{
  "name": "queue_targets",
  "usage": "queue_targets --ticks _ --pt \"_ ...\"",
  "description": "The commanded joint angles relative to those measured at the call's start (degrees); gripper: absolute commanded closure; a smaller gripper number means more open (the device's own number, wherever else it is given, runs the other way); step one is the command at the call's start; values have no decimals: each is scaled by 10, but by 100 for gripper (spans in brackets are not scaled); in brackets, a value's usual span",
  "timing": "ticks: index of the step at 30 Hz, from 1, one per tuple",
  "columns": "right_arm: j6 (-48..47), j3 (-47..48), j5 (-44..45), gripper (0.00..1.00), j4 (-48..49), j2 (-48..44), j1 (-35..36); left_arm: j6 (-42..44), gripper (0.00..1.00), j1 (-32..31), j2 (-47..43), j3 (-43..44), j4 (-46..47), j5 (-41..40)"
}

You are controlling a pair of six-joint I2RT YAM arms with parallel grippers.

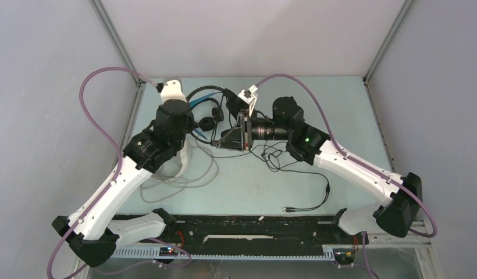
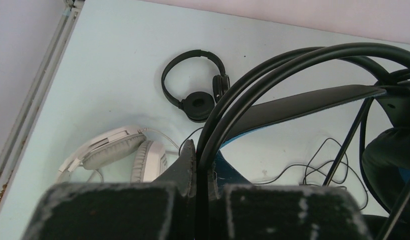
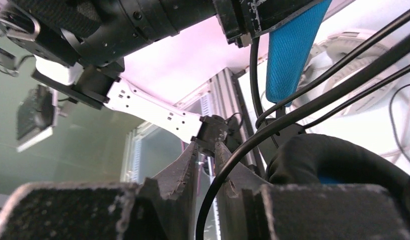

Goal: Wrap the headphones
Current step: Wrap the headphones cable around the headphones.

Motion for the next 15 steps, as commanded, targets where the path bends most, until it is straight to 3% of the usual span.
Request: queue_targets --ticks 1,7,15 --pt "-85 24 79 79 -21 -27 35 -112 100 -1 2 36 82 15" --pt "-78 24 162 91 -30 -35 35 -140 100 -1 2 32 80 -10" --pt "-100 24 160 89 -9 -15 48 -191 100 -2 3 40 62 -1"
